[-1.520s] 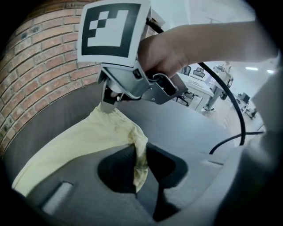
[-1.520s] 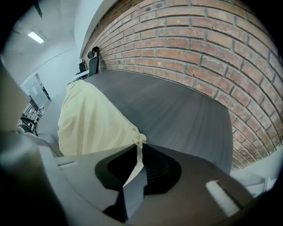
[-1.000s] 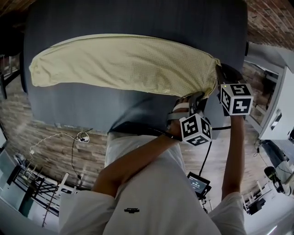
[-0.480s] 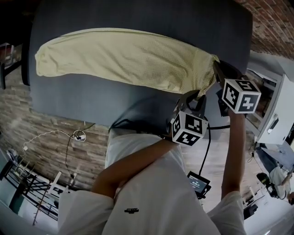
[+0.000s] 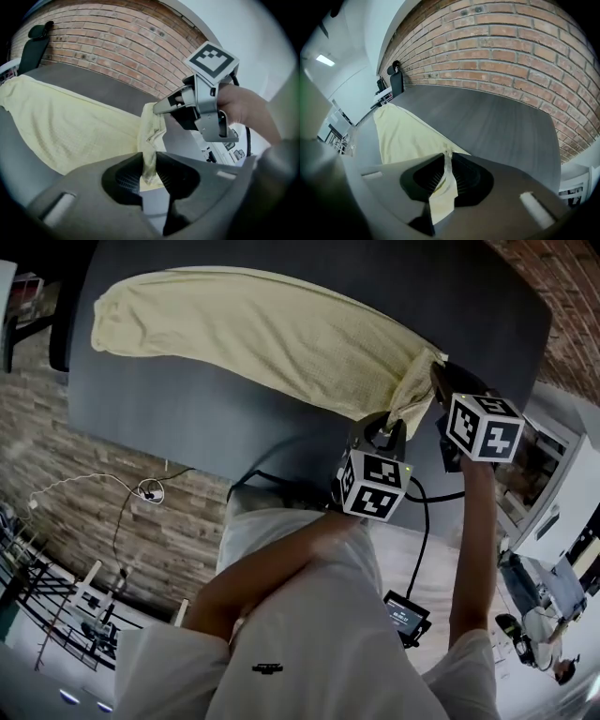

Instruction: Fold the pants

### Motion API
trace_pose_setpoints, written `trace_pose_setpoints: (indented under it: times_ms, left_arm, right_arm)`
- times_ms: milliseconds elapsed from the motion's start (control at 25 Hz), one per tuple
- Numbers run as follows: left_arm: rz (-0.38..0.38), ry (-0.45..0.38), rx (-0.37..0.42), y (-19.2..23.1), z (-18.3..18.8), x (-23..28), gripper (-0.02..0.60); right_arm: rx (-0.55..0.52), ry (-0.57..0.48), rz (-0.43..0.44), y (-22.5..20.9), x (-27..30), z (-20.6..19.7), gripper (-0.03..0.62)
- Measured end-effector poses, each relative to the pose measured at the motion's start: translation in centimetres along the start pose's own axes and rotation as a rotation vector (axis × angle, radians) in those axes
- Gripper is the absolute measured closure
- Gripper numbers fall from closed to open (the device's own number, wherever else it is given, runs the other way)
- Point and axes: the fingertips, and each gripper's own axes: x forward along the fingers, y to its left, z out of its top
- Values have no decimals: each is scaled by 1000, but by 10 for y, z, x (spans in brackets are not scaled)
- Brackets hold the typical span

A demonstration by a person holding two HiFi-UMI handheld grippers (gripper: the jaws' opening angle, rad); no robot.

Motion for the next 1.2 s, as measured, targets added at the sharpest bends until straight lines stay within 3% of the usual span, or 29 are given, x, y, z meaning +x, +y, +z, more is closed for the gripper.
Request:
trace_pose_setpoints:
  times_ms: [240, 320, 520, 880, 1000, 1200]
  left_arm:
    - [146, 24, -29, 55, -7, -10, 462]
    - [197, 37, -11, 70, -10, -15, 462]
    - [321, 46, 70, 88, -11, -28, 462]
    - [203, -21, 227, 20, 9, -22, 449]
    - [140, 27, 275, -4, -4, -5, 441]
    - [81, 185, 392, -26, -45, 31, 317]
  right_arm:
    - [-22, -18, -6, 21, 11, 3, 474]
    - [-12, -34, -11, 23, 9, 5, 448]
    - [-38, -4, -45, 10, 10, -5, 453]
    - [-67, 29, -32, -22, 17, -22, 451]
    - [-69, 36, -4, -29, 21, -25, 440]
    - [-47, 65, 53, -39, 40, -30, 399]
